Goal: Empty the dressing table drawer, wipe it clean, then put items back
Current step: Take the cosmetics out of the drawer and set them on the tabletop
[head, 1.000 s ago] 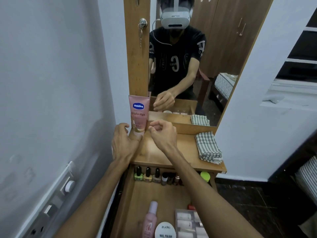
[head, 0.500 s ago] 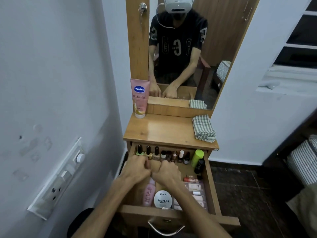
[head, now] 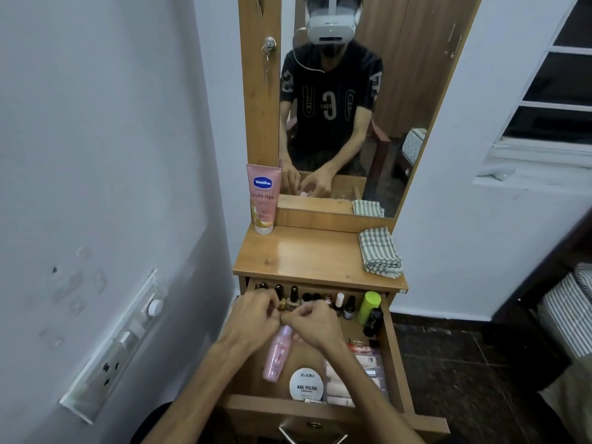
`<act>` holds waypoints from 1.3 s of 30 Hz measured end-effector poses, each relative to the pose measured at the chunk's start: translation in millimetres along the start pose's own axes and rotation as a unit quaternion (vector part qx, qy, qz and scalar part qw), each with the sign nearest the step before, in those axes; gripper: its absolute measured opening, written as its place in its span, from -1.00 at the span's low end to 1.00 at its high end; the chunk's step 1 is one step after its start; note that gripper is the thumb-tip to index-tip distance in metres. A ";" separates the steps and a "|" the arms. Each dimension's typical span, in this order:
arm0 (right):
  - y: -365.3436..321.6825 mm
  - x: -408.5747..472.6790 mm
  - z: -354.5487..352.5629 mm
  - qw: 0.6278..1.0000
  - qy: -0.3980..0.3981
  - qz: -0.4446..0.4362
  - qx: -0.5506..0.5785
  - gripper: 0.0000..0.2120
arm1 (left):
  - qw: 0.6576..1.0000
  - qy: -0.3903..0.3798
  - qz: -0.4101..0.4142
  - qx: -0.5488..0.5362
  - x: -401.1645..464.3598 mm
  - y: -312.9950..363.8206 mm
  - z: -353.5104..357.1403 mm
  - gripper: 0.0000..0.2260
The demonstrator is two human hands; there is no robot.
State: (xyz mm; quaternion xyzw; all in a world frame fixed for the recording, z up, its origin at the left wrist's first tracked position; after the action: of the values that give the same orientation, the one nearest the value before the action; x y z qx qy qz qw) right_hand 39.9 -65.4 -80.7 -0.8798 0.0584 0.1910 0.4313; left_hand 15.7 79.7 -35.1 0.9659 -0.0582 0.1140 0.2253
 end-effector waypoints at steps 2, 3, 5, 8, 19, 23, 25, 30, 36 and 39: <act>-16.4 -1.2 -19.2 0.997 0.025 -0.034 0.057 -0.77 | 0.999 0.041 0.031 0.013 3.1 7.3 -13.4 -0.94; -26.3 -2.0 -31.0 0.995 0.047 -0.051 0.075 -0.75 | 0.997 0.065 0.045 0.012 5.2 11.0 -21.6 -0.95; -49.9 -5.8 -55.7 0.988 0.098 -0.087 0.088 -0.70 | 0.990 0.118 0.071 0.011 10.9 17.6 -39.9 -0.99; -89.1 -7.1 -86.4 0.972 0.154 -0.147 0.097 -0.73 | 0.980 0.175 0.090 0.022 26.1 21.7 -63.2 -0.98; -184.1 57.7 -116.0 0.911 0.283 -0.300 0.008 -0.76 | 0.951 0.104 0.145 0.251 97.3 5.9 -47.6 -0.44; -192.7 77.6 -101.9 0.916 0.265 -0.299 -0.024 -0.80 | 0.956 0.034 0.137 0.257 109.8 -12.5 -25.0 -0.37; -193.4 83.6 -96.5 0.918 0.264 -0.295 -0.028 -0.80 | 0.961 0.035 0.133 0.239 113.8 -17.6 -24.3 -0.40; -190.6 98.2 -91.2 0.923 0.265 -0.278 -0.026 -0.78 | 0.967 0.085 0.148 0.192 123.1 -17.0 -30.7 -0.64; -189.5 104.6 -90.7 0.925 0.262 -0.275 -0.001 -0.75 | 0.987 0.151 0.023 0.049 126.0 -47.2 -42.2 -0.83; -189.6 105.3 -90.4 0.924 0.263 -0.276 0.004 -0.76 | 0.989 0.143 -0.011 0.025 129.5 -60.9 -40.6 -0.80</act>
State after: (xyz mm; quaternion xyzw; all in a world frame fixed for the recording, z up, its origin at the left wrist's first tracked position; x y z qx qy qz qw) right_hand 213.3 -11.7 68.4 -0.8778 -0.0749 -0.1743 0.4399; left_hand 143.0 144.2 6.6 0.9454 -0.0118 0.2502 0.2085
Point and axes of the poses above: each hand's wrist, its own x-axis towards the middle knuckle, its own z-axis out of the palm, y = z × x, the point moved 9 cm from there along x, towards the middle knuckle, and after that the axes turned 7 degrees about z, right-handed, at the moved point
